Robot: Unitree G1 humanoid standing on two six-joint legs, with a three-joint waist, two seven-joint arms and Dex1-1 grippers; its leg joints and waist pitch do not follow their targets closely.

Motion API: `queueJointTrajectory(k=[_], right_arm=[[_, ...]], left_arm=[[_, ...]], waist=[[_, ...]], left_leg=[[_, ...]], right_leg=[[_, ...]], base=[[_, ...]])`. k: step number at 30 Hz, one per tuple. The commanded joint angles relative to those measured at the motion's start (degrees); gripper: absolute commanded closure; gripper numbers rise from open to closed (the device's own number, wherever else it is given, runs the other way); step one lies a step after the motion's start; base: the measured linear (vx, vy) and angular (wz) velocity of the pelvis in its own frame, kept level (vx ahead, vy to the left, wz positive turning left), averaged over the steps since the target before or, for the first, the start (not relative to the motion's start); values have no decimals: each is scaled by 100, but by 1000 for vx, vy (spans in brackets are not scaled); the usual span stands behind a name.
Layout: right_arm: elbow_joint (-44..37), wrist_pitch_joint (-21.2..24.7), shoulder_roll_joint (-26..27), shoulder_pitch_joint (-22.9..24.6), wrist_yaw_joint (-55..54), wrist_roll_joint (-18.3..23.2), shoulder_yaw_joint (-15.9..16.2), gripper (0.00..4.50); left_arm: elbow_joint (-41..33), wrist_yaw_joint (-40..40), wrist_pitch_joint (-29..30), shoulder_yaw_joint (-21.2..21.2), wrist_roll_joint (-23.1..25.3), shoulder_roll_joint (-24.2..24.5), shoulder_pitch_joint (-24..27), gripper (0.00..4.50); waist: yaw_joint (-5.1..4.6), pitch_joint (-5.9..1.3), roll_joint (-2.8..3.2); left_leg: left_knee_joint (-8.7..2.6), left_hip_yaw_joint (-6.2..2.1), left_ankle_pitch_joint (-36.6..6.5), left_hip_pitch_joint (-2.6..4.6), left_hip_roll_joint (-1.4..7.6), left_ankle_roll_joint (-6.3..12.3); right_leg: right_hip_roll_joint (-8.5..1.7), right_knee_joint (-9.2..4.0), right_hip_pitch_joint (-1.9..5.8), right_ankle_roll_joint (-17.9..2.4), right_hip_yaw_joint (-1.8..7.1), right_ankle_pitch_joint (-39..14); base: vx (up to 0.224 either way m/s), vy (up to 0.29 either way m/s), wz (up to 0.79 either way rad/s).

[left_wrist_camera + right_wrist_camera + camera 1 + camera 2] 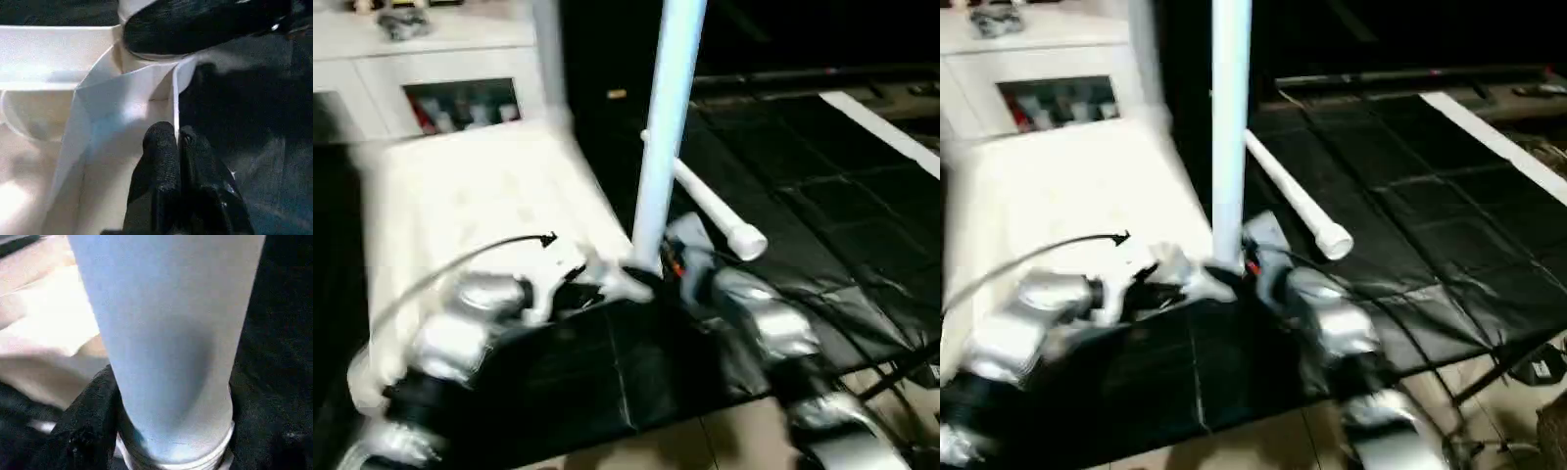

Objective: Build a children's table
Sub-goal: Rotate leg to tighten

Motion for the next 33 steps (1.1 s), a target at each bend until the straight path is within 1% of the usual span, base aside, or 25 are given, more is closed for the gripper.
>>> queueJointTrajectory(k=[1,2,3,5,6,7,8,10,11,13,14,15,16,17,18,20,22,23,25,26,27,30,31,32,33], right_arm=[[107,8,109,33,53,-219,300,181],[90,8,99,48,85,-235,327,181],[76,8,91,59,106,-243,343,181],[44,13,76,94,136,-199,314,181],[29,49,79,109,108,-110,241,147],[25,38,77,110,105,-73,216,126],[13,6,67,121,140,-49,208,112],[-13,-56,27,153,246,-54,200,105],[-108,-92,-24,208,404,-45,208,77],[-230,-97,-87,267,560,-5,210,69],[-230,-97,-87,267,560,-5,210,69],[-331,-121,-186,316,729,40,215,58],[-469,-181,-338,382,988,117,221,46],[-489,-193,-361,392,1029,130,222,46],[-523,-217,-402,409,1099,153,225,24],[-668,-361,-641,479,1473,220,249,9],[-810,-478,-956,563,2047,341,222,4],[-810,-478,-956,563,2047,341,222,4],[-857,-484,-1111,588,2328,408,197,4],[-832,-504,-1263,581,2532,446,162,4],[-807,-551,-1326,562,2589,446,157,4],[-812,-690,-1559,531,2955,478,216,4],[-827,-704,-1588,533,3015,484,231,4],[-925,-706,-1694,557,3296,534,305,4],[-996,-708,-1781,577,3548,577,375,4]], left_arm=[[-301,-57,-150,-242,-176,-150,-189,450],[-264,-49,-183,-251,-146,-139,-215,450],[-237,-44,-208,-255,-125,-132,-232,450],[-188,-31,-231,-247,-66,-100,-274,450],[-213,-11,-175,-231,-30,-77,-286,450],[-207,-11,-150,-218,-28,-57,-295,450],[-182,-37,-177,-221,-31,-14,-308,450],[-78,-107,-269,-205,-66,85,-346,450],[29,-210,-422,-211,-86,195,-378,450],[117,-333,-521,-207,-120,289,-408,450],[117,-333,-521,-207,-120,289,-408,450],[232,-488,-692,-225,-128,374,-452,450],[397,-694,-901,-246,-127,503,-521,450],[421,-722,-926,-249,-126,523,-531,450],[462,-770,-968,-254,-125,561,-549,450],[682,-1091,-1195,-265,-145,765,-633,450],[1006,-1603,-1690,-331,-192,1026,-727,450],[1006,-1603,-1690,-331,-192,1026,-727,450],[1115,-1863,-1901,-365,-246,1109,-774,450],[1230,-2181,-2052,-428,-289,1195,-812,450],[1310,-2314,-2130,-467,-299,1237,-840,450],[1522,-2674,-2369,-569,-348,1260,-921,450],[1540,-2725,-2405,-588,-352,1260,-928,450],[1596,-2952,-2545,-688,-365,1282,-949,450],[1646,-3146,-2668,-766,-383,1286,-965,450]], waist=[[58,-369,13],[81,-365,52],[92,-366,42],[119,-365,61],[123,-360,76],[122,-367,67],[116,-367,89],[118,-374,79],[120,-380,102],[122,-381,77],[130,-382,86],[125,-377,60],[139,-381,57],[139,-381,57],[154,-378,69],[177,-387,108],[217,-403,109],[217,-403,109],[245,-417,109],[270,-418,81],[282,-417,111],[331,-426,103],[370,-427,101],[392,-425,117],[421,-423,86]], left_leg=[[-360,-24,-643,6,126,221],[-360,-23,-702,18,122,212],[-362,-23,-731,21,122,210],[-370,-29,-805,30,127,169],[-381,-35,-889,36,131,124],[-378,-33,-892,40,130,119],[-380,-38,-899,33,128,101],[-376,-40,-874,29,125,102],[-368,-41,-870,30,116,107],[-371,-41,-841,22,117,127],[-372,-43,-846,31,122,128],[-374,-43,-855,26,120,141],[-372,-38,-856,36,118,155],[-372,-38,-856,36,118,155],[-373,-40,-875,47,132,156],[-368,-48,-853,38,125,165],[-355,-48,-839,36,116,204],[-355,-48,-839,36,116,204],[-341,-44,-735,41,130,236],[-341,-44,-676,34,130,266],[-334,-35,-662,35,132,270],[-324,-24,-662,48,139,269],[-322,-24,-688,49,144,279],[-324,-22,-751,51,155,267],[-326,-19,-779,55,156,282]], right_leg=[[-385,-471,333,-1112,342,-615],[-385,-482,326,-1088,342,-635],[-386,-487,329,-1074,344,-656],[-390,-489,330,-1040,345,-717],[-390,-498,328,-1017,344,-772],[-391,-498,331,-1013,348,-745],[-385,-489,333,-1030,345,-673],[-386,-476,341,-1059,344,-554],[-383,-472,340,-1064,345,-501],[-374,-461,351,-1072,343,-372],[-381,-461,349,-1073,342,-373],[-378,-467,353,-1071,339,-390],[-384,-469,349,-1079,344,-423],[-384,-469,349,-1079,344,-423],[-383,-457,342,-1075,347,-419],[-388,-450,350,-1071,342,-360],[-383,-446,360,-1086,335,-204],[-383,-446,360,-1086,335,-204],[-384,-406,363,-1182,333,77],[-387,-390,367,-1241,326,147],[-385,-392,357,-1266,325,170],[-392,-375,352,-1319,325,218],[-399,-379,358,-1329,324,181],[-407,-390,351,-1328,327,150],[-401,-388,357,-1323,325,109]], base=[[0,0,0],[0,0,0],[0,0,0],[0,0,0],[0,0,0],[0,0,0],[0,0,0],[0,0,0],[0,0,0],[0,0,0],[0,0,0],[0,0,0],[0,0,0],[0,0,0],[0,0,0],[0,0,0],[0,0,0],[0,0,0],[0,0,0],[0,0,0],[0,0,0],[0,0,0],[0,0,0],[0,0,0],[0,0,0]])
